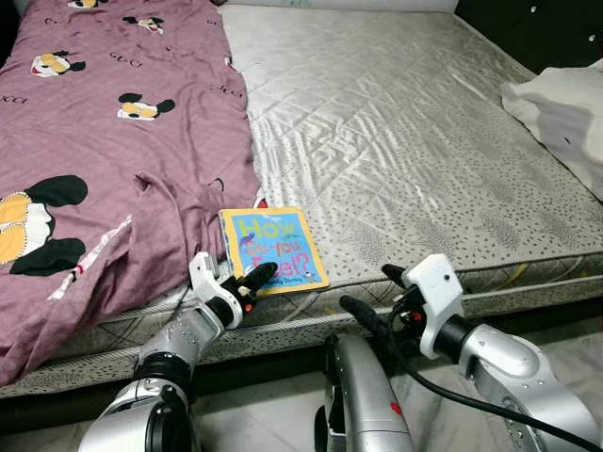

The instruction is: Clean up the room

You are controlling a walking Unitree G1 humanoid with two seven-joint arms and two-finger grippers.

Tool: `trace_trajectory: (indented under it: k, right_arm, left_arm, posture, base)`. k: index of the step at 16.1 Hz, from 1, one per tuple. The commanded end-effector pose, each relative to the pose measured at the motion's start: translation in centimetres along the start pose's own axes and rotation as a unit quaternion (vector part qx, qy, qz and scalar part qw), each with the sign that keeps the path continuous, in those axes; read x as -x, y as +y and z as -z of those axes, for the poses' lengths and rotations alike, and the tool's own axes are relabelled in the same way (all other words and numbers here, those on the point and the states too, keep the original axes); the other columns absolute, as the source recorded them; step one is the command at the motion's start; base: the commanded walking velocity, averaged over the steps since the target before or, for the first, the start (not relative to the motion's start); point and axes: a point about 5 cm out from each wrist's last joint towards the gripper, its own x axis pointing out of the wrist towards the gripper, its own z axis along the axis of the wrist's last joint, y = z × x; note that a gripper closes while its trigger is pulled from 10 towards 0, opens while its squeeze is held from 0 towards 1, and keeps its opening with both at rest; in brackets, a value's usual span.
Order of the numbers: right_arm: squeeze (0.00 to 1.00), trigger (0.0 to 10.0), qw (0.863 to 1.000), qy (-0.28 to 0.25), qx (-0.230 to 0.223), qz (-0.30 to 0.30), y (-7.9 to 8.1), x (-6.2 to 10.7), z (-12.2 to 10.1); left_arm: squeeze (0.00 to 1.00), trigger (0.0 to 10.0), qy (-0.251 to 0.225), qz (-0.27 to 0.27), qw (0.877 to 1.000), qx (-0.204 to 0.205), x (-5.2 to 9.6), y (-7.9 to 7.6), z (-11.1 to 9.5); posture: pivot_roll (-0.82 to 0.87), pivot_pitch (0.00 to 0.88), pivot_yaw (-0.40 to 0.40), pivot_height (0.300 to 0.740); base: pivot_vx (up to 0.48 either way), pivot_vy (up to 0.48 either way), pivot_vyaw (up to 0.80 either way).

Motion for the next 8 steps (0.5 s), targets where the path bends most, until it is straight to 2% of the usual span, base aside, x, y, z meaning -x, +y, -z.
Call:
trace_trajectory:
  k: [1,3,8]
  right_arm:
    - [0.00,10.0,1.000,0.000,0.014,0.002,-0.13,0.05,-0.36]
    - [0.00,10.0,1.000,-0.003,0.024,0.015,-0.55,-0.13,-0.44]
    - [0.00,10.0,0.999,-0.005,0.027,0.019,-0.48,-0.38,-0.42]
  left_arm:
    - [0.00,0.0,0.013,0.008,1.000,0.016,-0.21,-0.19,0.49]
    - [0.00,0.0,0.012,0.005,1.000,0.024,-0.20,-0.10,0.44]
    - [0.00,0.0,0.008,0.004,0.999,0.034,-0.14,0.01,0.27]
  posture:
    - [-0.24,0.097,-0.112,0.503]
    - [-0.24,0.097,-0.112,0.503]
    - [-0.23,0.106,-0.113,0.503]
  base:
    - [0.000,0.000,0.00]
    - [0.000,0.000,0.00]
    - [0.000,0.000,0.00]
